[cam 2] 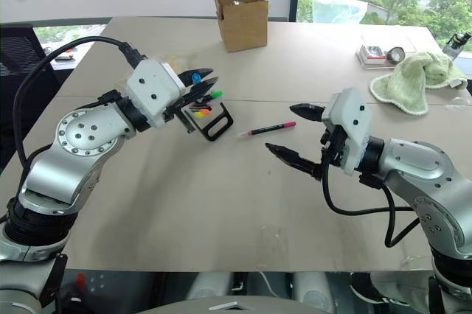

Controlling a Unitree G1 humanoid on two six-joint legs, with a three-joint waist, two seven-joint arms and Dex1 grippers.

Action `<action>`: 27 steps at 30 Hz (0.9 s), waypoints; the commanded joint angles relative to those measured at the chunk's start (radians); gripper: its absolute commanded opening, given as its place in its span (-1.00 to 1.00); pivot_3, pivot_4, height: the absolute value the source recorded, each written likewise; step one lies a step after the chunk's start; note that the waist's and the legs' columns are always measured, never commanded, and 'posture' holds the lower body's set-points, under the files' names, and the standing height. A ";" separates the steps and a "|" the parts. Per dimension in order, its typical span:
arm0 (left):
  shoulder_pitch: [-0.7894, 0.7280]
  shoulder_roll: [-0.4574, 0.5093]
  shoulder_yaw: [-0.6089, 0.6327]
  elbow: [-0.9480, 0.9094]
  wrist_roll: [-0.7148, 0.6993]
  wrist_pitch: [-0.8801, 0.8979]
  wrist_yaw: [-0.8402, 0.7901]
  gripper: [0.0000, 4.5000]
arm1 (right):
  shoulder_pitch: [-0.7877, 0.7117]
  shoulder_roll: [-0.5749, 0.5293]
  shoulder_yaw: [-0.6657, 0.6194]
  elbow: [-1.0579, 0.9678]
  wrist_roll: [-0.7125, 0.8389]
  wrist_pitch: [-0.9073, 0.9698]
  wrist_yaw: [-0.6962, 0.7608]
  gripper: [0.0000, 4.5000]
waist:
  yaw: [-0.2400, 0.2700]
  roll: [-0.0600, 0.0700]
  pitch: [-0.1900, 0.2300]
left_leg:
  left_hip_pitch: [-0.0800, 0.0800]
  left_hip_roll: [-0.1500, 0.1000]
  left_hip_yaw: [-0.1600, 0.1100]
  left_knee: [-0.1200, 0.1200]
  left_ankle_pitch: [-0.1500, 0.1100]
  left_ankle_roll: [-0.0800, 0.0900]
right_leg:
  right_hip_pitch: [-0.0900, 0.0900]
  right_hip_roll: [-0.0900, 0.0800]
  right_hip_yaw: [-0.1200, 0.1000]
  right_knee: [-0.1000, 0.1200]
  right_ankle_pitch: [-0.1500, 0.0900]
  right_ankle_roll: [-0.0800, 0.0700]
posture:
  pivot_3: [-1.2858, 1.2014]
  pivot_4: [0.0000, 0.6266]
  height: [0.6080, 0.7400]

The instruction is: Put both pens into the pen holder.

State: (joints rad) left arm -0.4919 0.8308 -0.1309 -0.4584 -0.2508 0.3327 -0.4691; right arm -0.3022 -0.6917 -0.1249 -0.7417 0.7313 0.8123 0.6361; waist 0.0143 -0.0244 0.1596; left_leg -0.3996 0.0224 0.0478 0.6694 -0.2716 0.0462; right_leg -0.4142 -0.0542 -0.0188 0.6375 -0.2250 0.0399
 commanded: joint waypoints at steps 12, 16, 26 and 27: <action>-0.029 -0.162 0.038 0.198 0.106 -0.021 -0.064 0.35 | 0.025 -0.012 0.075 0.036 -0.114 -0.104 -0.002 1.00 | -0.001 0.000 0.000 | 0.001 0.000 -0.001 0.001 0.000 0.000 | 0.000 0.000 -0.001 0.003 0.000 0.000 | 0.03 -0.52 1.00; -0.027 -0.181 0.154 0.105 -0.166 0.192 -0.180 0.72 | -0.007 0.008 0.084 0.073 -0.105 -0.090 -0.009 1.00 | -0.003 -0.001 0.001 | 0.000 0.001 -0.001 0.002 0.000 0.000 | 0.000 0.000 -0.001 0.003 0.000 0.000 | 0.03 -0.52 1.00; -0.571 -0.149 -0.193 0.273 -0.326 0.796 -0.418 0.72 | 0.134 -0.048 -0.039 -0.028 0.001 -0.063 0.008 1.00 | 0.005 -0.004 0.003 | 0.000 -0.001 -0.006 0.004 0.000 0.000 | 0.003 0.000 -0.006 0.004 -0.001 0.002 | 0.03 -0.52 1.00; -0.630 -0.196 -0.245 0.350 -0.287 0.783 -0.425 0.72 | 0.172 -0.059 -0.064 -0.049 -0.001 -0.056 -0.001 1.00 | 0.006 -0.005 0.003 | -0.001 -0.002 -0.007 0.004 0.000 0.000 | 0.003 0.000 -0.007 0.004 -0.001 0.002 | 0.03 -0.52 1.00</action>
State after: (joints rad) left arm -1.0272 0.6909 -0.2864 -0.2105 -0.5894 1.1153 -0.8427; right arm -0.1707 -0.7318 -0.1143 -0.7273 0.7153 0.7502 0.6467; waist 0.0201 -0.0290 0.1622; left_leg -0.4011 0.0204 0.0403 0.6738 -0.2716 0.0465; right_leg -0.4116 -0.0544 -0.0262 0.6413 -0.2261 0.0423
